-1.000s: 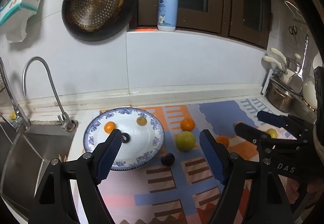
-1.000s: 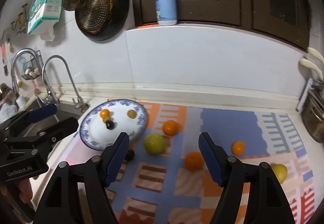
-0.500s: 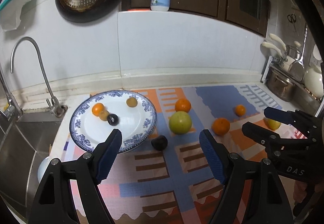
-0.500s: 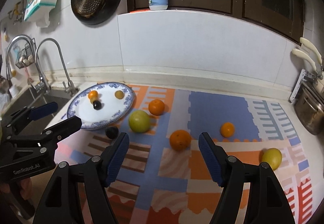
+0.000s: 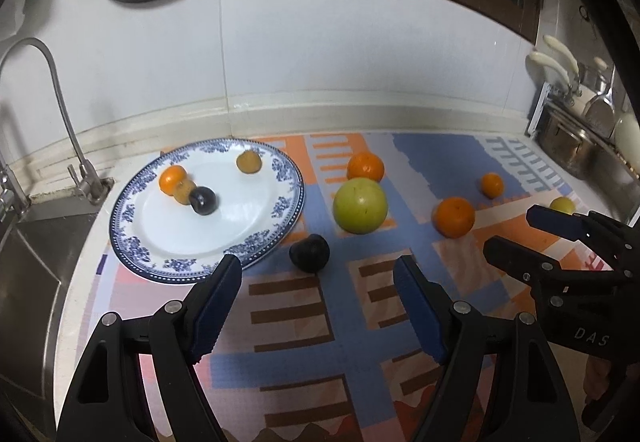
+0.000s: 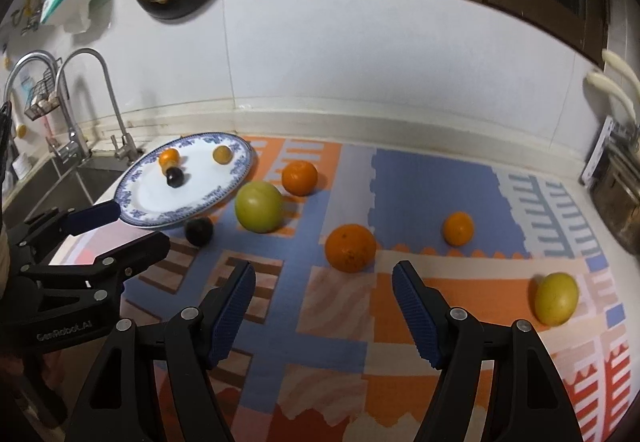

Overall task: Organize fruits
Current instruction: 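Withdraw both open grippers from the plate toward the fruits on the mat, then grasp the dark plum with the left gripper while the right gripper grasps the large orange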

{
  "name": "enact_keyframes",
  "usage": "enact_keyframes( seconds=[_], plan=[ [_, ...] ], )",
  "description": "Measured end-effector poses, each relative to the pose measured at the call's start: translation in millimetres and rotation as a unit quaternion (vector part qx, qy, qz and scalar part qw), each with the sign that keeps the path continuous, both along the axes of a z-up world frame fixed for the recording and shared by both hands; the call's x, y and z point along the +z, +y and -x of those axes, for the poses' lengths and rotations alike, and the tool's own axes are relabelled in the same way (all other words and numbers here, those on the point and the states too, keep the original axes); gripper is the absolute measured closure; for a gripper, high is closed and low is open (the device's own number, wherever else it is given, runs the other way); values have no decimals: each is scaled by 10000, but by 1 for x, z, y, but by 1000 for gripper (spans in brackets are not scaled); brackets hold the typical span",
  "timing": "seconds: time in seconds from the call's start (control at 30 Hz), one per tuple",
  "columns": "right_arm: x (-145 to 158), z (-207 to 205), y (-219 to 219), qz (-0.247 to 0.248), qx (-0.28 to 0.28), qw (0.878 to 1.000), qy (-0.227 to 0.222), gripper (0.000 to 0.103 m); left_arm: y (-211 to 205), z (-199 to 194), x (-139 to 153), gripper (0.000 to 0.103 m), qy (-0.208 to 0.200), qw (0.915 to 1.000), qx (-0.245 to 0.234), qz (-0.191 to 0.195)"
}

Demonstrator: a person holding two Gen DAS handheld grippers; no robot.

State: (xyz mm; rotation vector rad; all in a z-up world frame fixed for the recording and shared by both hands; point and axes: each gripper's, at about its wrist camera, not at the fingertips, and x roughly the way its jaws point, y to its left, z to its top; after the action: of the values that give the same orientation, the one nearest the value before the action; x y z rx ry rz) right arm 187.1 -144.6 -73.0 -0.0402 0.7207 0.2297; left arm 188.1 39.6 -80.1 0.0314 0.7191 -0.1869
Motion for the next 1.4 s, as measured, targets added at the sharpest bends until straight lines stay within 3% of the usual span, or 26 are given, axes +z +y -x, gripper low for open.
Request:
enact_keyframes(
  seconds=[0.7,1.2,1.3,1.4],
  plan=[
    [-35,-49,-11,-345,-129,9984,435,32,-6,-44,-35,48,497,9987,51,-63],
    [-50,-72,-9,-442,-161,9969,636,53,-4,-60,-45,70,828,9965,118,94],
    [-51,-73,-11,-462,-211,9964,673,59,-5,-60,-43,72,780,9969,109,77],
    [-51,-73,-12,-495,-210,9963,676,60,-6,-59,-44,73,771,9970,66,42]
  ],
)
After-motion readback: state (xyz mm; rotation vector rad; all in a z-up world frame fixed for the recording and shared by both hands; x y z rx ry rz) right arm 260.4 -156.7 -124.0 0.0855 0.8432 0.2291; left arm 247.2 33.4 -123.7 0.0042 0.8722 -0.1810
